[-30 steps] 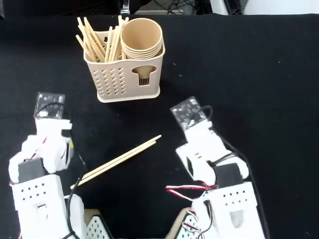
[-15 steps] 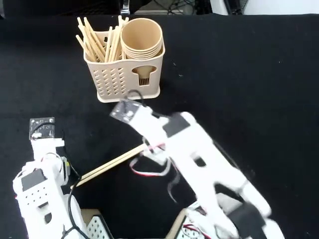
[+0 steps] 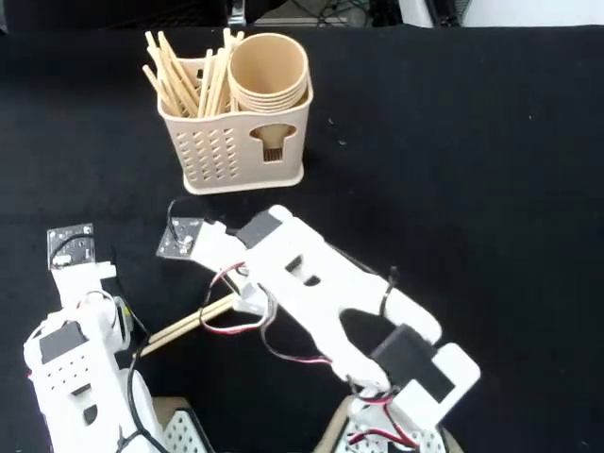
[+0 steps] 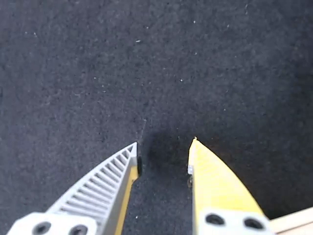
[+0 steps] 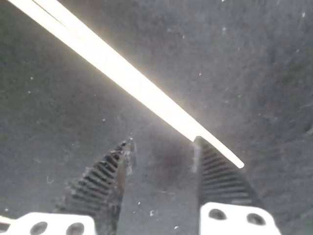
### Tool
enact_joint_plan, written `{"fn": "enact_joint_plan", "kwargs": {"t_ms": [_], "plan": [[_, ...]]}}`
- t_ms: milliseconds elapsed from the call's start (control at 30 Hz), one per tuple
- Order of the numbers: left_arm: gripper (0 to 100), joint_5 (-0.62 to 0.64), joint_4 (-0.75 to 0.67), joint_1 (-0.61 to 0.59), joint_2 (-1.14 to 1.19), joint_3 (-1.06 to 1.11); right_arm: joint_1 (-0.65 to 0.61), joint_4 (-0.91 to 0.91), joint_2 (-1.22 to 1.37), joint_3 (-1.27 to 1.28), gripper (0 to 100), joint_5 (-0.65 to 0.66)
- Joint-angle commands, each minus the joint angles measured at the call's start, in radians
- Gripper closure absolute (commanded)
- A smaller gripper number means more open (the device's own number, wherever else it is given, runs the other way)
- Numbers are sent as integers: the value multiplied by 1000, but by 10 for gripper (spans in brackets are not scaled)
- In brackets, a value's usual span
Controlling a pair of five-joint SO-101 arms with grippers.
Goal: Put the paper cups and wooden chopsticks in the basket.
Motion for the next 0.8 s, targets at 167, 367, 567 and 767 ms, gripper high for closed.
{"fn": "enact_joint_plan", "kwargs": {"t_ms": [167,367,567,767], "plan": [[823,6,-15,-7,-12,-2,-6,-14,107,-174,791,11],[823,5,-15,-7,-12,-2,-12,-6,220,-208,793,11],[823,5,-15,-7,-12,-2,-12,-12,269,-208,794,9],[823,5,-15,-7,-12,-2,-9,-37,337,-209,967,9]]}}
